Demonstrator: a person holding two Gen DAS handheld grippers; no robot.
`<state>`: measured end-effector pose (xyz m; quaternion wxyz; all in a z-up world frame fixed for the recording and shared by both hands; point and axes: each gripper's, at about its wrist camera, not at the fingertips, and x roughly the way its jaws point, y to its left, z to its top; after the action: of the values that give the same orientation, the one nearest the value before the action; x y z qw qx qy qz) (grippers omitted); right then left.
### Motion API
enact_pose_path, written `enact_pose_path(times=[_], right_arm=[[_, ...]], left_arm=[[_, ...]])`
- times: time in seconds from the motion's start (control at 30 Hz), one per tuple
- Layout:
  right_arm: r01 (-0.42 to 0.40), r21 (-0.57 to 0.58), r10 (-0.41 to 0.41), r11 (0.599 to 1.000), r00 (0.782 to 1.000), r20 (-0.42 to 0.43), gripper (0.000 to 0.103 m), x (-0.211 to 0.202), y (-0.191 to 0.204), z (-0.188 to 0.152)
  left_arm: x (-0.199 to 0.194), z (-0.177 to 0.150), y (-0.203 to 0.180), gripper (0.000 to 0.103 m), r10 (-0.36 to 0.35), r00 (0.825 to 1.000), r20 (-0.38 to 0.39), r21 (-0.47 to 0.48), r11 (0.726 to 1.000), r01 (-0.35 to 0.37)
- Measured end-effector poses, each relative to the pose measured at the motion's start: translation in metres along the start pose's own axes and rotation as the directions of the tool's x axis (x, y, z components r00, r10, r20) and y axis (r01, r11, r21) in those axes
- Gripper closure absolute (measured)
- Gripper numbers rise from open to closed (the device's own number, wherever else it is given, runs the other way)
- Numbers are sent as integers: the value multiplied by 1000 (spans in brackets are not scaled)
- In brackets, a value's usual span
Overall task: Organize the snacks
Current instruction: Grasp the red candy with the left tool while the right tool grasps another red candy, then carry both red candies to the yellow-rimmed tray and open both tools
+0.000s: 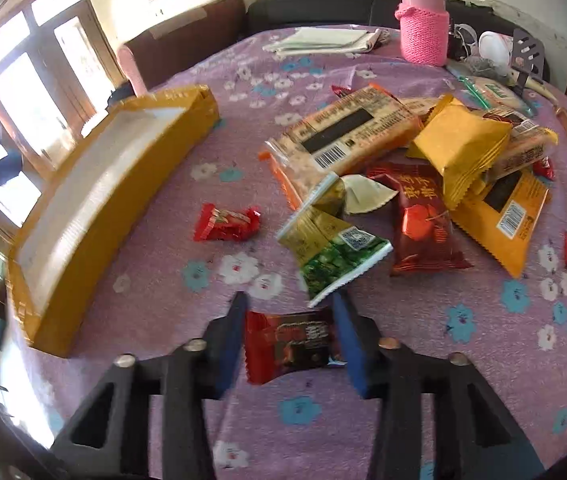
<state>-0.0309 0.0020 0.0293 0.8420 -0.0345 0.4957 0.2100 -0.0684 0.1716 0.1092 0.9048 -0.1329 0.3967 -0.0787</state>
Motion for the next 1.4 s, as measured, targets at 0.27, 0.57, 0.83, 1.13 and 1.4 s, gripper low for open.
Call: enact_pose_path(times=[0.27, 0.57, 0.83, 1.13, 1.4], right_arm=[[-103, 50, 103, 993, 995, 0, 65, -23, -37, -25], [-148, 67, 146, 987, 989, 34, 54, -32, -51, -34], [-107, -3, 107, 994, 993, 40, 62, -35, -32, -42], [-106, -35, 109, 994, 992, 67, 77, -46, -11, -49], [-141, -33, 144, 989, 982, 121, 77, -71, 8, -37]], left_arm=[[86, 4, -31, 47, 82, 985, -154, 142, 988, -60], [132, -11, -45, 49, 136, 968, -209, 259, 963, -79], [111, -24, -45, 85, 104, 975, -198, 283, 958, -45], [49, -18, -24, 87, -6, 996, -85, 151, 988, 19], [-9, -15, 27, 87, 8, 1000, 23, 39, 999, -9]])
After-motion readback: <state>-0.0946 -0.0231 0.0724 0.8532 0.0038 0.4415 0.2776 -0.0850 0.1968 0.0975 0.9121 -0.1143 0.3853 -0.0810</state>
